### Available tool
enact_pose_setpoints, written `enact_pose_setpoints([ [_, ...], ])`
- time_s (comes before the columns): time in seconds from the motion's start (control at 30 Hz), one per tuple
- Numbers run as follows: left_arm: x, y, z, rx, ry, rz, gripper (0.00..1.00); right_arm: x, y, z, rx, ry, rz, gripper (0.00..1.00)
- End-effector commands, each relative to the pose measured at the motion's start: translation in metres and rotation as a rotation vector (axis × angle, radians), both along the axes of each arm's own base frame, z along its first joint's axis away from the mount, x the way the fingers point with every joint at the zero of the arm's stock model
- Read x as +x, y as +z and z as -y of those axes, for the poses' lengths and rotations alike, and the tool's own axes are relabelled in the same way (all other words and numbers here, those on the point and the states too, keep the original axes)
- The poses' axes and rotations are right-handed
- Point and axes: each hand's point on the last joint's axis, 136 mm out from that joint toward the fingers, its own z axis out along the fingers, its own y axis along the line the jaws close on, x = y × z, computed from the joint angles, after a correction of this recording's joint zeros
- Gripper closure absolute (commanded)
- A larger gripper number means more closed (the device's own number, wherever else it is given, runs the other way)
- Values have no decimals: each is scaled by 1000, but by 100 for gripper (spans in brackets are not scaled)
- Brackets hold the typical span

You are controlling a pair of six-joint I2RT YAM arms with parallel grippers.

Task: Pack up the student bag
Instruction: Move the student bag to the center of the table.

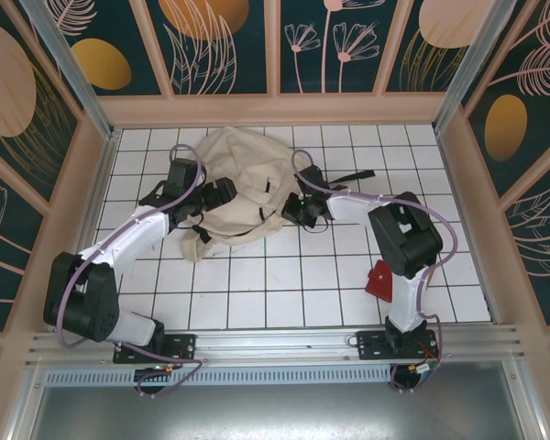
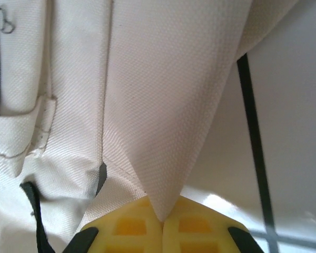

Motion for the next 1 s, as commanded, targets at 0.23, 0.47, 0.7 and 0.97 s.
enact_pose_setpoints([
  [0.23,15,23,83,2,-217,67,23,-85,-9,92,-203,41,-79,100],
  [0.47,7,14,165,-28,-400,52,35,-55,28,121,-175,-130,48,52],
  [0.7,8,-18,212,-6,-439,-19,52,-15,53,132,-61,-252,133,47],
  [0.97,27,-65,214,115,-382,-127,66,10,52,125,46,-246,123,52],
])
